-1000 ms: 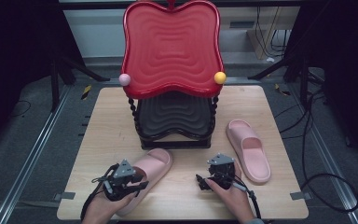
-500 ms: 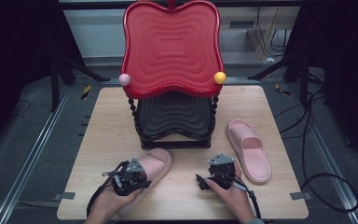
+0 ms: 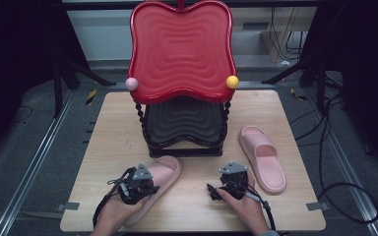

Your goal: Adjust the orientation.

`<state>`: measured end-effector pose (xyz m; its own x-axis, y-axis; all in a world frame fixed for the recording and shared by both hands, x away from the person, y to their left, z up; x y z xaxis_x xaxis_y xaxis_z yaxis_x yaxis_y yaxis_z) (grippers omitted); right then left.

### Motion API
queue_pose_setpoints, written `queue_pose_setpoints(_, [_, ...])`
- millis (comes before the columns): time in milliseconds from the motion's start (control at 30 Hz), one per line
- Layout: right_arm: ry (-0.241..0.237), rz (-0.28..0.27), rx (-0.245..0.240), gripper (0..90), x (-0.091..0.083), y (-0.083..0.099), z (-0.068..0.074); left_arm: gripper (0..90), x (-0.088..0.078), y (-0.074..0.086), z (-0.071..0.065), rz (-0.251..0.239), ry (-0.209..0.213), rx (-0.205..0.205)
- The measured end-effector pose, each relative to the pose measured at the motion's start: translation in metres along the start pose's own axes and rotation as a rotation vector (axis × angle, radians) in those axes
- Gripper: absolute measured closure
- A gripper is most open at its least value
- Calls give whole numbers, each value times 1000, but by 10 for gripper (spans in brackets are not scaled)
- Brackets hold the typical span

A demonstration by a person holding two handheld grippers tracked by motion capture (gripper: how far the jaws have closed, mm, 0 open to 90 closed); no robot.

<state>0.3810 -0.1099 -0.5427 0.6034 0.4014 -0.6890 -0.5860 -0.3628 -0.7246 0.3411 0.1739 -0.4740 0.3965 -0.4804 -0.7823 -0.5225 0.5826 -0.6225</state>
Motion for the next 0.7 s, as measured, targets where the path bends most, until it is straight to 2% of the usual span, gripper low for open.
queue_pose_setpoints(33, [0,0,0,8,0,0,0,848,0,0,0,0,0,0])
queue_pose_setpoints(133, [0,1,0,8,0,0,0,848,-9,-4,-5,-47,29,-14])
queue_pose_setpoints(200, [0,1,0,8,0,0,0,848,-20,-11,-14,-84,40,2])
queue_pose_setpoints(233, [0,1,0,8,0,0,0,848,-20,-11,-14,-84,40,2])
queue_pose_setpoints(267, [1,1,-1,8,0,0,0,848,-27,-18,-20,-119,52,8])
queue_pose_setpoints(300, [1,1,-1,8,0,0,0,848,-27,-18,-20,-119,52,8])
queue_pose_setpoints(333, [1,2,-1,8,0,0,0,848,-34,-26,-27,-152,59,19])
queue_pose_setpoints(400, [0,0,-1,8,0,0,0,848,-37,-31,-30,-166,59,26])
queue_pose_setpoints(467, [1,2,-1,8,0,0,0,849,-45,-45,-35,-213,46,40])
queue_pose_setpoints(600, [-2,0,0,8,0,0,0,849,-48,-64,-33,-251,24,43])
queue_pose_setpoints(633, [-2,0,0,8,0,0,0,849,-48,-64,-33,-251,24,43])
queue_pose_setpoints(700, [-2,1,-1,8,0,0,0,849,-49,-78,-29,-276,9,37])
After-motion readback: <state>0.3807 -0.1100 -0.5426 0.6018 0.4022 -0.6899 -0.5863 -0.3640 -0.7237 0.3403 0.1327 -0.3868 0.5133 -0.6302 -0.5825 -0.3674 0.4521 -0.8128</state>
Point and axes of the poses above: each handheld gripper's, and its own axes: x roughly forward along the jaws, y roughly out of its underside, z roughly to its left, the point moved 4 cm from there along x, roughly forward along the jaws, and after that the axes turned 2 degrees about x, right-handed, at the moved point
